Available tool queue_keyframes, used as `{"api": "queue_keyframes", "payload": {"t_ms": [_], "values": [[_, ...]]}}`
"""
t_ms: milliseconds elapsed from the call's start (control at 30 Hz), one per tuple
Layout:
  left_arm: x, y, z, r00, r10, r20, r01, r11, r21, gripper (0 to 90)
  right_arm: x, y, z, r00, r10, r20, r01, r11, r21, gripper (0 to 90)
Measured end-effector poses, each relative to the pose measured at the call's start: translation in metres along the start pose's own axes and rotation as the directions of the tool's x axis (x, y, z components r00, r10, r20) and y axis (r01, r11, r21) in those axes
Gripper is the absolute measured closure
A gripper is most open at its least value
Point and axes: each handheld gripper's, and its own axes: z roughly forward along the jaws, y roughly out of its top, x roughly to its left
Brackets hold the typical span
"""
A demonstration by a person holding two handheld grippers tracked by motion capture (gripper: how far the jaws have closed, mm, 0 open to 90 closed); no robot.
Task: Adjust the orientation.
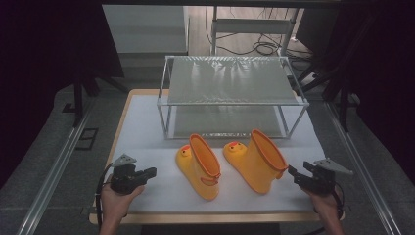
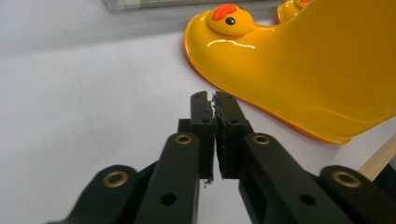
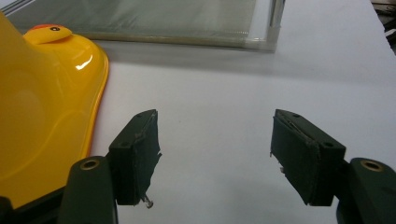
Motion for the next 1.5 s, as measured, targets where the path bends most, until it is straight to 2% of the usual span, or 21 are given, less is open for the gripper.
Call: {"api": "queue_keyframes", "payload": {"t_ms": [133, 267, 333, 367, 400, 467, 567, 600, 633, 700, 767, 833, 1000, 1067, 1100, 1167, 1200, 1300, 1333, 1400, 1500], "values": [[-0.009, -0.002, 0.003, 0.9996, 0.022, 0.019, -0.022, 0.9997, 0.006, 89.7, -0.001, 0.000, 0.000, 1.0000, 0.004, 0.008, -0.004, 1.000, 0.001, 32.7], [-0.025, -0.006, 0.013, 0.9973, 0.063, 0.038, -0.063, 0.9980, 0.008, 89.8, -0.001, -0.001, 0.001, 0.9999, 0.008, 0.010, -0.008, 1.000, 0.008, 33.1], [-0.039, -0.009, 0.023, 0.9941, 0.087, 0.065, -0.089, 0.9958, 0.023, 89.8, 0.001, -0.002, 0.002, 1.0000, 0.006, 0.006, -0.006, 1.000, 0.013, 33.1], [-0.039, -0.009, 0.023, 0.9941, 0.087, 0.065, -0.089, 0.9958, 0.023, 89.9, 0.001, -0.002, 0.002, 1.0000, 0.006, 0.006, -0.006, 1.000, 0.013, 33.1], [-0.045, -0.010, 0.027, 0.9920, 0.101, 0.076, -0.103, 0.9942, 0.030, 89.9, 0.001, -0.002, 0.003, 1.0000, 0.002, 0.004, -0.002, 1.000, 0.015, 33.1], [-0.067, -0.012, 0.039, 0.9827, 0.150, 0.108, -0.156, 0.9866, 0.047, 89.9, 0.002, -0.003, 0.005, 1.0000, 0.007, -0.001, -0.007, 1.000, 0.023, 33.1], [-0.085, -0.016, 0.049, 0.9749, 0.179, 0.132, -0.186, 0.9816, 0.043, 89.9, 0.001, -0.004, 0.006, 0.9999, 0.011, -0.004, -0.011, 0.999, 0.034, 33.1], [-0.085, -0.016, 0.049, 0.9749, 0.179, 0.132, -0.186, 0.9816, 0.043, 89.9, 0.001, -0.004, 0.006, 0.9999, 0.011, -0.004, -0.011, 0.999, 0.034, 33.1], [-0.098, -0.019, 0.056, 0.9714, 0.190, 0.143, -0.197, 0.9799, 0.034, 89.9, 0.000, -0.004, 0.006, 0.9998, 0.019, 0.000, -0.019, 0.999, 0.038, 33.1], [-0.109, -0.022, 0.062, 0.9702, 0.198, 0.139, -0.202, 0.9794, 0.011, 89.9, -0.001, -0.004, 0.006, 0.9995, 0.032, 0.003, -0.032, 0.999, 0.036, 33.2], [-0.120, -0.024, 0.067, 0.9716, 0.213, 0.103, -0.213, 0.9770, -0.008, 89.8, -0.002, -0.005, 0.006, 0.9991, 0.042, 0.003, -0.042, 0.998, 0.035, 33.2], [-0.121, -0.023, 0.068, 0.9714, 0.217, 0.098, -0.216, 0.9762, -0.013, 89.8, -0.002, -0.005, 0.006, 0.9992, 0.040, 0.004, -0.040, 0.998, 0.038, 33.3], [-0.126, -0.026, 0.067, 0.9689, 0.219, 0.115, -0.219, 0.9757, -0.015, 89.9, -0.003, -0.006, 0.007, 0.9990, 0.043, 0.006, -0.043, 0.998, 0.047, 33.3], [-0.133, -0.030, 0.068, 0.9634, 0.229, 0.140, -0.230, 0.9731, -0.006, 89.9, -0.003, -0.006, 0.007, 0.9990, 0.044, 0.008, -0.044, 0.998, 0.048, 33.3], [-0.133, -0.030, 0.068, 0.9634, 0.229, 0.140, -0.230, 0.9731, -0.006, 89.9, -0.003, -0.006, 0.007, 0.9990, 0.044, 0.008, -0.044, 0.998, 0.048, 33.3], [-0.143, -0.031, 0.072, 0.9569, 0.251, 0.146, -0.253, 0.9674, -0.004, 89.9, -0.004, -0.006, 0.007, 0.9986, 0.051, 0.012, -0.052, 0.998, 0.046, 33.3], [-0.155, -0.031, 0.080, 0.9498, 0.275, 0.149, -0.277, 0.9607, -0.006, 89.9, -0.004, -0.006, 0.007, 0.9987, 0.050, 0.014, -0.050, 0.998, 0.045, 33.4], [-0.163, -0.031, 0.087, 0.9497, 0.289, 0.122, -0.287, 0.9574, -0.029, 89.9, -0.004, -0.006, 0.007, 0.9985, 0.051, 0.017, -0.052, 0.998, 0.044, 33.4], [-0.171, -0.030, 0.094, 0.9480, 0.299, 0.109, -0.296, 0.9543, -0.045, 89.8, -0.004, -0.006, 0.007, 0.9984, 0.055, 0.016, -0.055, 0.997, 0.047, 33.4], [-0.176, -0.028, 0.099, 0.9439, 0.323, 0.067, -0.319, 0.9452, -0.070, 89.8, -0.003, -0.006, 0.007, 0.9986, 0.049, 0.017, -0.050, 0.998, 0.049, 33.4], [-0.174, -0.024, 0.103, 0.9456, 0.321, 0.053, -0.316, 0.9452, -0.081, 89.9, -0.004, -0.007, 0.008, 0.9984, 0.055, 0.017, -0.056, 0.997, 0.049, 33.4]]}}
